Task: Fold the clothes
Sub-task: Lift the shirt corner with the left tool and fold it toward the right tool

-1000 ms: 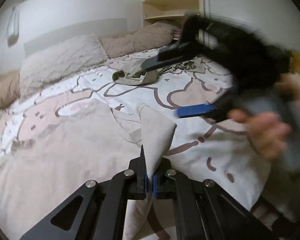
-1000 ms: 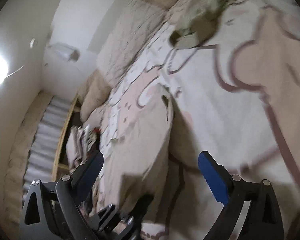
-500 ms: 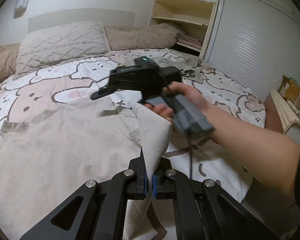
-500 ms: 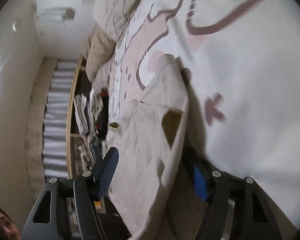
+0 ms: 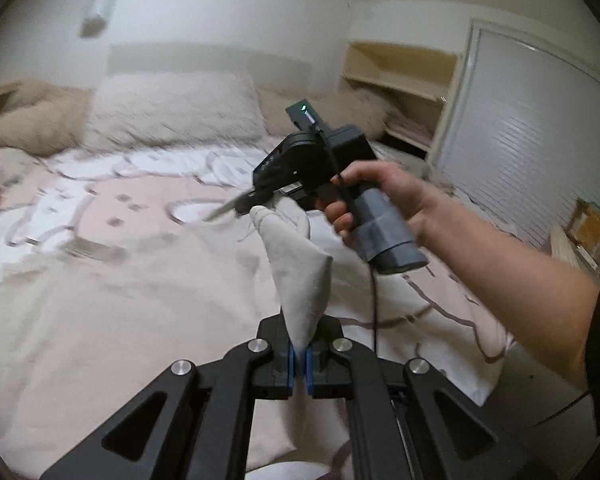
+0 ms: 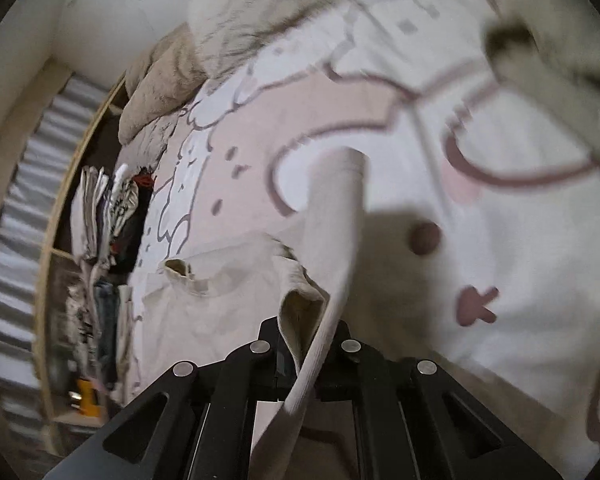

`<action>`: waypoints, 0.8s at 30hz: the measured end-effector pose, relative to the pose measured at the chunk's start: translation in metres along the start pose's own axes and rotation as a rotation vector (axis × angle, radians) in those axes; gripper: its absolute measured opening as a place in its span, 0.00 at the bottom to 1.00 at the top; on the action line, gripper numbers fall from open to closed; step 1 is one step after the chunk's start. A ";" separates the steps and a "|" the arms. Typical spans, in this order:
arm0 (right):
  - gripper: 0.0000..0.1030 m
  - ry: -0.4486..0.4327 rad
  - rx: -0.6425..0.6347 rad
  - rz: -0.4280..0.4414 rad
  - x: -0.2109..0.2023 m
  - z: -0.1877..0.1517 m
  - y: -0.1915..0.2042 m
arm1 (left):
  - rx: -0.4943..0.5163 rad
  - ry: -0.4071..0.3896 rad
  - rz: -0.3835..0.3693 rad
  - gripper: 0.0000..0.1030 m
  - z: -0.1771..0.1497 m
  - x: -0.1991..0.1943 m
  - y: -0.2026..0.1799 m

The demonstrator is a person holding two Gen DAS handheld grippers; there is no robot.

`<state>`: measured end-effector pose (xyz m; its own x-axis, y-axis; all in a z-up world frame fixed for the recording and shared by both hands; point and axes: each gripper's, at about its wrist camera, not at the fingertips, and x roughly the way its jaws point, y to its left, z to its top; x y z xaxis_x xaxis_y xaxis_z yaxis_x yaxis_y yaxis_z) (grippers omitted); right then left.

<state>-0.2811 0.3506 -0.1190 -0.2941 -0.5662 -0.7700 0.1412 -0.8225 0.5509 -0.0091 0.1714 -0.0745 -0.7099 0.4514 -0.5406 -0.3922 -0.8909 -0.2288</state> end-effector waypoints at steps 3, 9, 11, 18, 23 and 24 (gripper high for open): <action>0.07 0.006 -0.121 -0.043 0.005 0.013 0.060 | -0.063 -0.029 0.049 0.04 -0.003 -0.029 0.022; 0.07 0.035 -0.334 -0.119 0.045 0.012 0.174 | -0.192 -0.064 0.209 0.04 -0.015 -0.079 0.079; 0.07 0.055 -0.390 -0.154 0.071 0.008 0.210 | -0.251 -0.060 0.270 0.04 -0.022 -0.094 0.103; 0.07 0.200 -0.508 -0.208 0.183 -0.015 0.306 | -0.436 0.017 0.448 0.04 -0.071 -0.119 0.193; 0.07 0.280 -0.493 -0.338 0.255 -0.028 0.320 | -0.529 0.081 0.465 0.04 -0.102 -0.108 0.228; 0.07 0.289 -0.478 -0.356 0.263 -0.029 0.318 | -0.534 0.088 0.467 0.04 -0.105 -0.105 0.230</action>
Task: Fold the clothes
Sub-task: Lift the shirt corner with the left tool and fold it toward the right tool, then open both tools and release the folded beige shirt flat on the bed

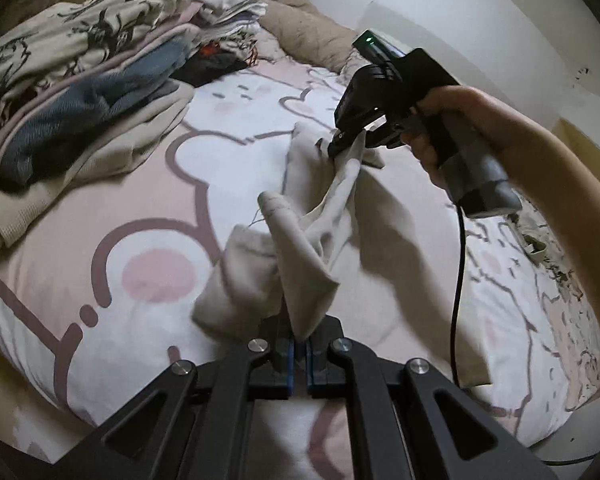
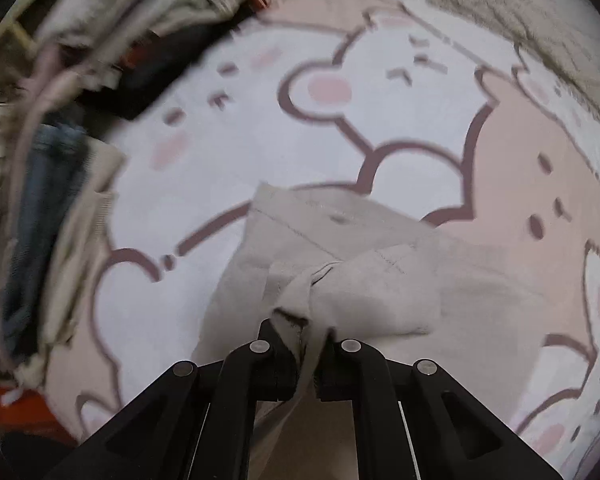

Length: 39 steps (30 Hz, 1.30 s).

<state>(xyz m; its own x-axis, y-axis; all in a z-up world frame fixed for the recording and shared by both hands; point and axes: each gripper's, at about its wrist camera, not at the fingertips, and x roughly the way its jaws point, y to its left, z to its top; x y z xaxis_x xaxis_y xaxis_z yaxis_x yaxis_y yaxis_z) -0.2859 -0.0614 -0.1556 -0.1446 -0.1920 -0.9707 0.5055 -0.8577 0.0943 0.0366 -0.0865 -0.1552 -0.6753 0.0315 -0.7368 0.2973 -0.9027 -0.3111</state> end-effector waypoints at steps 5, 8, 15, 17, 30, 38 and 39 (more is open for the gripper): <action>0.07 0.043 0.099 -0.014 0.014 0.006 -0.003 | -0.082 0.026 -0.013 0.08 -0.003 0.007 0.017; 0.07 0.095 0.176 0.006 0.013 0.015 -0.010 | -0.126 0.024 -0.011 0.09 0.000 0.005 0.028; 0.07 0.169 0.262 0.035 0.001 0.031 -0.020 | -0.142 0.036 0.019 0.09 -0.001 0.006 0.037; 0.08 0.186 0.268 0.045 0.001 0.033 -0.022 | -0.124 0.033 0.031 0.09 -0.002 0.006 0.035; 1.00 -0.312 0.218 0.356 -0.082 0.032 -0.015 | -0.144 0.044 0.021 0.09 -0.003 0.005 0.041; 0.36 -0.079 0.074 0.061 -0.037 0.006 -0.022 | -0.153 0.062 0.049 0.13 -0.007 -0.004 0.046; 0.35 -0.050 0.058 0.045 -0.027 -0.001 -0.019 | -0.155 0.061 0.063 0.18 -0.006 -0.006 0.049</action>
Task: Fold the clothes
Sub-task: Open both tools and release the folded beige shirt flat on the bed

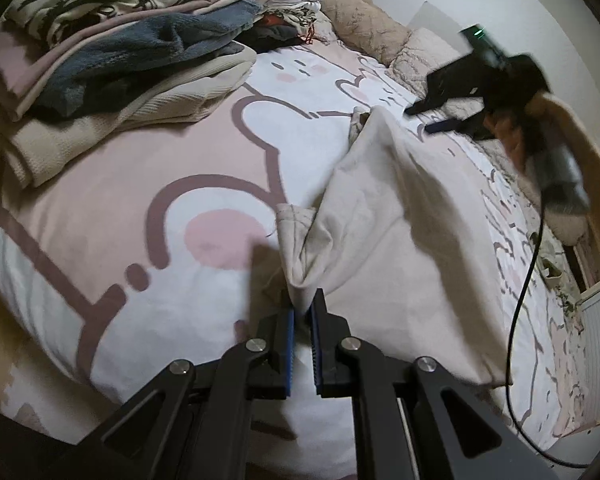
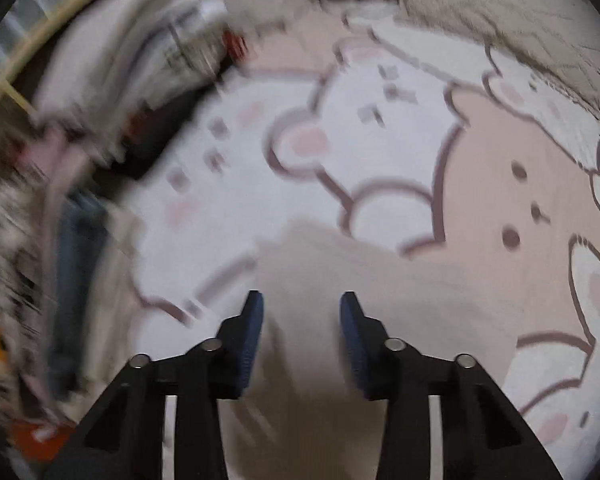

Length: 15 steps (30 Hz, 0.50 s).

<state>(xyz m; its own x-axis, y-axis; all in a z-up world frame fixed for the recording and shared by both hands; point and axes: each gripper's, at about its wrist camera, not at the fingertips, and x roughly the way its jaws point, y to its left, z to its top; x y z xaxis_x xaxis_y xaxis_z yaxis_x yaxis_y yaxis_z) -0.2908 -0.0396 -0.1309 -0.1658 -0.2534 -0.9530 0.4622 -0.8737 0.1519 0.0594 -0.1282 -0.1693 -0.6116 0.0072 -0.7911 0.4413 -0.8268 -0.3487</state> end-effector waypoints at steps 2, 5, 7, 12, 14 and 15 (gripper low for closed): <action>0.35 0.021 -0.023 -0.013 0.018 -0.010 0.006 | -0.005 -0.006 0.028 0.19 0.002 -0.004 0.005; 0.34 -0.014 -0.036 0.017 0.031 -0.016 0.021 | 0.007 -0.070 0.048 0.19 0.012 -0.019 0.006; 0.34 -0.055 -0.047 0.068 0.028 -0.021 0.029 | 0.055 -0.124 0.044 0.19 0.019 -0.031 0.000; 0.34 -0.118 -0.093 0.171 -0.003 -0.050 0.035 | 0.186 -0.145 -0.027 0.19 0.022 -0.033 -0.027; 0.34 -0.124 -0.127 0.186 -0.030 -0.075 0.029 | 0.202 -0.105 -0.031 0.19 0.020 -0.018 -0.035; 0.34 -0.128 -0.144 0.193 -0.043 -0.088 0.026 | 0.206 -0.084 -0.031 0.19 0.019 -0.010 -0.039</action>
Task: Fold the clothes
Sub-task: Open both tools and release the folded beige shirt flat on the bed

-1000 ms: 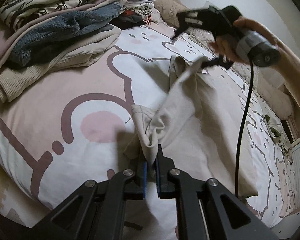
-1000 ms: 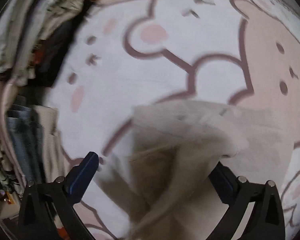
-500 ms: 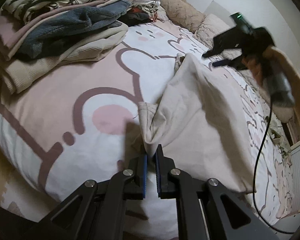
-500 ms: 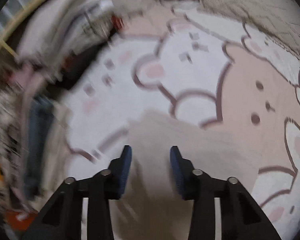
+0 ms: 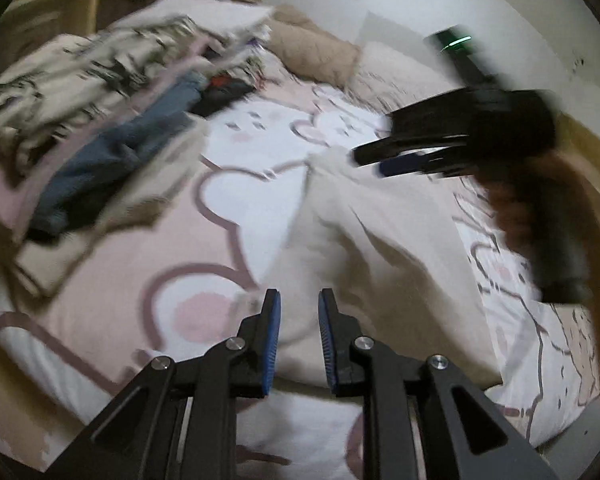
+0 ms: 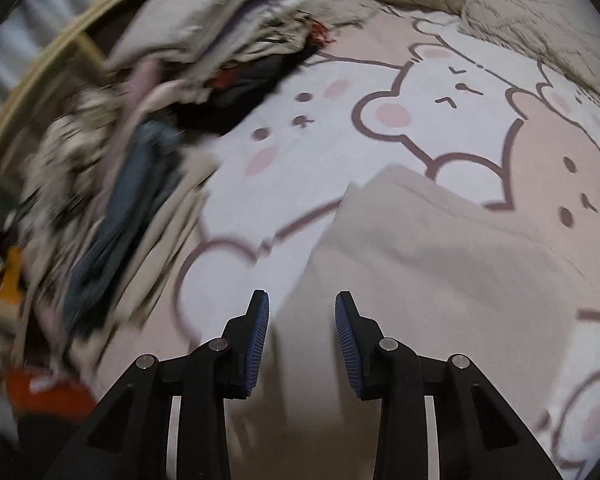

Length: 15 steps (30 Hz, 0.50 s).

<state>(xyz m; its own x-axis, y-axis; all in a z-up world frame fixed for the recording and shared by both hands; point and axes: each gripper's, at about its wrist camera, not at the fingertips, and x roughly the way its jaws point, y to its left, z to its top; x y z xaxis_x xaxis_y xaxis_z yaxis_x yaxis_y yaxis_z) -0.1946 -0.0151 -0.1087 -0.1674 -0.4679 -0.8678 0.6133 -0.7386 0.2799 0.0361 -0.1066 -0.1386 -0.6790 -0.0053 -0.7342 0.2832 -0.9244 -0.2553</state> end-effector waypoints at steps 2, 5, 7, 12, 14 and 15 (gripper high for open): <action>0.34 -0.051 -0.012 -0.076 -0.029 -0.034 -0.009 | -0.002 0.050 0.037 0.19 -0.003 0.018 -0.002; 0.35 -0.136 -0.025 -0.211 -0.073 -0.087 -0.024 | -0.027 0.105 0.059 0.18 -0.008 0.037 0.004; 0.35 -0.166 -0.091 -0.369 -0.086 -0.128 -0.026 | -0.028 0.110 0.066 0.18 -0.008 0.038 0.003; 0.35 -0.093 -0.090 -0.395 -0.089 -0.211 -0.027 | -0.018 0.107 0.083 0.18 -0.011 0.038 0.003; 0.35 -0.133 -0.043 -0.336 -0.094 -0.223 -0.020 | -0.015 0.104 0.087 0.18 -0.012 0.038 0.004; 0.35 -0.168 -0.036 -0.317 -0.095 -0.222 -0.015 | -0.008 0.102 0.090 0.19 -0.012 0.039 0.004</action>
<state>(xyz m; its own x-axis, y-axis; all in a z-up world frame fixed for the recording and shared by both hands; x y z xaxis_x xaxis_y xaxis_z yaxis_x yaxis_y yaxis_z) -0.0163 0.1485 -0.1216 -0.4766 -0.2941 -0.8285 0.5367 -0.8437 -0.0093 0.0193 -0.1058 -0.1756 -0.5781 -0.0487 -0.8145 0.3457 -0.9188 -0.1904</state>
